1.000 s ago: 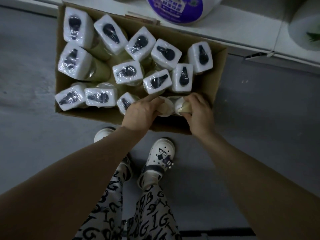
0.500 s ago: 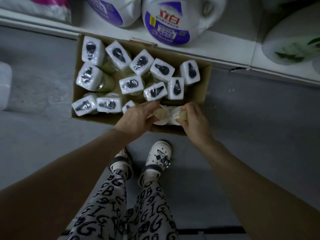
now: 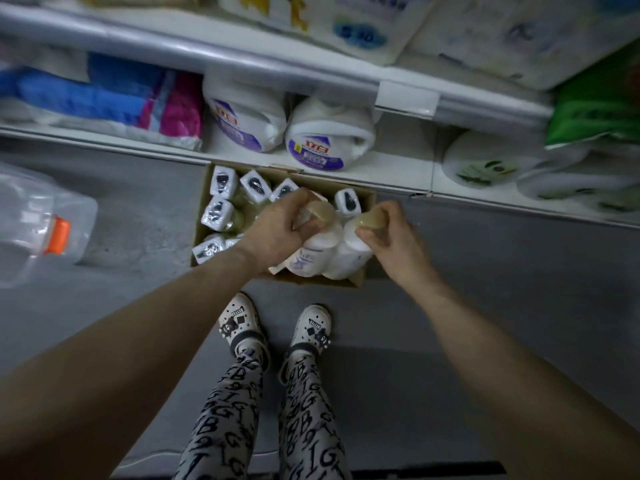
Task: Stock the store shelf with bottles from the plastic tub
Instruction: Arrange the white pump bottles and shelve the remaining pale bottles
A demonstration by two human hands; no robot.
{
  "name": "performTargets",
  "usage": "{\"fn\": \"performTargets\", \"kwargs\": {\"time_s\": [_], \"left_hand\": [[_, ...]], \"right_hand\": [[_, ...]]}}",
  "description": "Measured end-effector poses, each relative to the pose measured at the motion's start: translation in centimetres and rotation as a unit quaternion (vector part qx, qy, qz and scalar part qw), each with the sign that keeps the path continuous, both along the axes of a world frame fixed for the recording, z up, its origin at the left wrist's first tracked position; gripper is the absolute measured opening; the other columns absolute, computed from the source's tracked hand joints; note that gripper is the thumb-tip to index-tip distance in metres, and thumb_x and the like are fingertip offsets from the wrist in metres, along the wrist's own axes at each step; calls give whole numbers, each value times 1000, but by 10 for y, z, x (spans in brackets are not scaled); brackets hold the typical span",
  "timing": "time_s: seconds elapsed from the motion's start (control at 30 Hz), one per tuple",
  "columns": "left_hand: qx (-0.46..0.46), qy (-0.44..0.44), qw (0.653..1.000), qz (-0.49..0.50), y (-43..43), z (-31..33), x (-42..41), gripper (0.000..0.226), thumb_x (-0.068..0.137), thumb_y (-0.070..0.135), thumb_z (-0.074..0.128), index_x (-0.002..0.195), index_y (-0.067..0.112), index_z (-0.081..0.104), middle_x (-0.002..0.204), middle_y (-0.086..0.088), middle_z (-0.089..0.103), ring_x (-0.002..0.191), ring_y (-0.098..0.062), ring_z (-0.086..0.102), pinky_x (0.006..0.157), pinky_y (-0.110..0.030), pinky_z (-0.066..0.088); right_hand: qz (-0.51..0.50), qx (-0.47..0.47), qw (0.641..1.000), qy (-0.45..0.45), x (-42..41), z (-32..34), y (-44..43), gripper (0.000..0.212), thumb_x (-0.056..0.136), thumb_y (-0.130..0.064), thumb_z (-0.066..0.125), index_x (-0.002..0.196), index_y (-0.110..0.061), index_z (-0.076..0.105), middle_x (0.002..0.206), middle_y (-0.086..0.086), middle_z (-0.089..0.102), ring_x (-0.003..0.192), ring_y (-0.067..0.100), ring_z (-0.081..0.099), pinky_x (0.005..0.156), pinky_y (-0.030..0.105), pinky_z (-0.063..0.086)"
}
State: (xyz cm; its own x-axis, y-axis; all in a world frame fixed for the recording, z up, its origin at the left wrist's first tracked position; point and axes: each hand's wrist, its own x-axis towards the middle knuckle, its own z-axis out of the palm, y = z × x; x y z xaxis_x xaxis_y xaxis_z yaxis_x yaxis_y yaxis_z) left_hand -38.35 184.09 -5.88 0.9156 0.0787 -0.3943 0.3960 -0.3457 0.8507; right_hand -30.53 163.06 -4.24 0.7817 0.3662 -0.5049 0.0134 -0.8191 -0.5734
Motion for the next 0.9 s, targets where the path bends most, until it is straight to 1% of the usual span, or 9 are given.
{"fn": "performTargets", "kwargs": {"time_s": [0.13, 0.27, 0.43, 0.5, 0.57, 0.63, 0.7, 0.8, 0.9], "left_hand": [[-29, -15, 999, 16, 10, 67, 8, 30, 93, 35, 61, 116, 17, 52, 105, -1, 64, 101, -19, 62, 82, -35, 51], [-21, -43, 998, 46, 17, 128, 9, 21, 94, 31, 64, 108, 24, 49, 94, 9, 62, 83, 7, 57, 78, -17, 45], [-28, -46, 995, 87, 25, 208, 8, 28, 92, 34, 66, 113, 23, 51, 104, 3, 66, 95, -10, 62, 82, -23, 48], [-41, -49, 993, 103, 26, 234, 8, 27, 91, 36, 67, 112, 25, 52, 101, 8, 66, 95, -7, 63, 81, -22, 49], [-45, -56, 992, 108, 28, 259, 8, 26, 91, 36, 68, 109, 25, 54, 100, 9, 66, 95, -7, 63, 83, -25, 50], [-32, -72, 992, 102, 30, 288, 10, 32, 88, 41, 68, 110, 22, 55, 103, 3, 67, 101, -16, 63, 93, -39, 52], [-22, -88, 991, 99, 32, 316, 14, 37, 85, 44, 68, 110, 19, 55, 106, -1, 68, 103, -21, 64, 95, -46, 51], [-11, -105, 990, 94, 35, 359, 20, 40, 83, 48, 69, 110, 20, 57, 106, -1, 69, 101, -21, 65, 95, -48, 51], [8, -130, 988, 85, 38, 396, 28, 49, 72, 57, 63, 108, 24, 58, 103, -2, 70, 98, -23, 66, 92, -48, 53]], "right_hand": [[-64, 30, 997, -14, 1, 60, 15, 35, 88, -38, 70, 111, -24, 47, 112, 10, 64, 101, 30, 62, 89, 46, 52], [-101, 68, 992, -41, -3, 118, 25, 35, 76, -58, 65, 96, -38, 45, 99, 0, 67, 92, 24, 67, 82, 49, 55], [-125, 93, 983, -96, -6, 193, 36, 25, 87, -37, 74, 97, -29, 54, 85, -15, 61, 88, 18, 63, 80, 38, 53], [-126, 101, 981, -112, -8, 218, 38, 23, 88, -35, 74, 103, -25, 59, 84, -18, 60, 86, 14, 62, 77, 32, 49], [-117, 100, 980, -130, -8, 246, 40, 26, 89, -34, 72, 109, -20, 61, 86, -14, 63, 87, 13, 62, 76, 29, 47], [-112, 101, 977, -150, -7, 278, 42, 31, 90, -37, 71, 113, -19, 61, 96, -3, 69, 94, 20, 64, 81, 35, 50], [-110, 93, 975, -170, -6, 307, 44, 38, 90, -39, 69, 121, -17, 61, 107, 7, 71, 103, 28, 64, 88, 39, 51], [-101, 75, 973, -191, -4, 351, 48, 44, 93, -39, 66, 129, -15, 58, 117, 12, 69, 111, 30, 62, 88, 33, 47], [-103, 83, 968, -212, 0, 388, 50, 38, 94, -38, 64, 125, -18, 59, 118, 9, 68, 112, 29, 61, 84, 30, 41]]}}
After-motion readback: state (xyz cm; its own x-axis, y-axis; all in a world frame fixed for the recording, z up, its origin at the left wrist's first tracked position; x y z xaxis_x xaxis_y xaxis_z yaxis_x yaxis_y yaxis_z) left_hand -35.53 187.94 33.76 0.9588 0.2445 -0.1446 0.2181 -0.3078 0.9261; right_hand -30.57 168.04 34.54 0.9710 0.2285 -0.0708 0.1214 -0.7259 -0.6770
